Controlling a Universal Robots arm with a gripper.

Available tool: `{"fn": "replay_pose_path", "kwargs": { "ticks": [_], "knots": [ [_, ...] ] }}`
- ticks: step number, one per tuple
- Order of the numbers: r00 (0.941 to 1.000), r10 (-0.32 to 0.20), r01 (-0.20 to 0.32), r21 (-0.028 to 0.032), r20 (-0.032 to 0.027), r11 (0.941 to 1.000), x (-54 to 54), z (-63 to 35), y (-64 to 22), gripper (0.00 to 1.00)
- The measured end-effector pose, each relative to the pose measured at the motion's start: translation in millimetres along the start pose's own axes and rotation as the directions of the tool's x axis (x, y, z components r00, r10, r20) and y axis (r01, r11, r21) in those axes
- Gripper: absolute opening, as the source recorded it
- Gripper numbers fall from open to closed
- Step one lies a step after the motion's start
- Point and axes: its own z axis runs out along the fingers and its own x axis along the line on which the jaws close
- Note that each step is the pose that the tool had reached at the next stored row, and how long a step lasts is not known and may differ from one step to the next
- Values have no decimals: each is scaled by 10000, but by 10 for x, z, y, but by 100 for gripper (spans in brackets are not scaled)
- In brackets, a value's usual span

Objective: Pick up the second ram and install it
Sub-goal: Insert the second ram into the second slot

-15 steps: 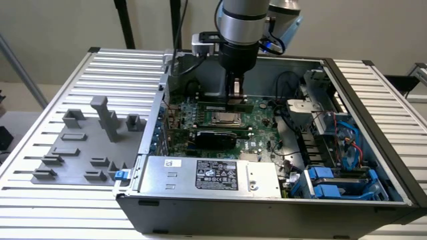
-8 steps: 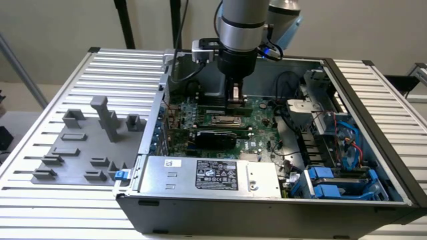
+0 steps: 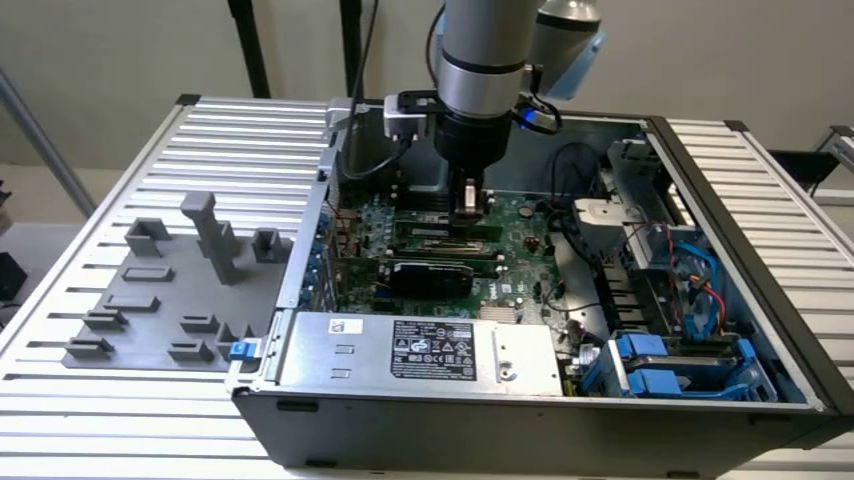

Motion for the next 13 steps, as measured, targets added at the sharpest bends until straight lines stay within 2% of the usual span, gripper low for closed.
{"fn": "replay_pose_path", "kwargs": {
  "ticks": [13],
  "knots": [
    [9997, -236, 236, 0, 2, 9997, 3, 232, 0, 14]
  ]
}}
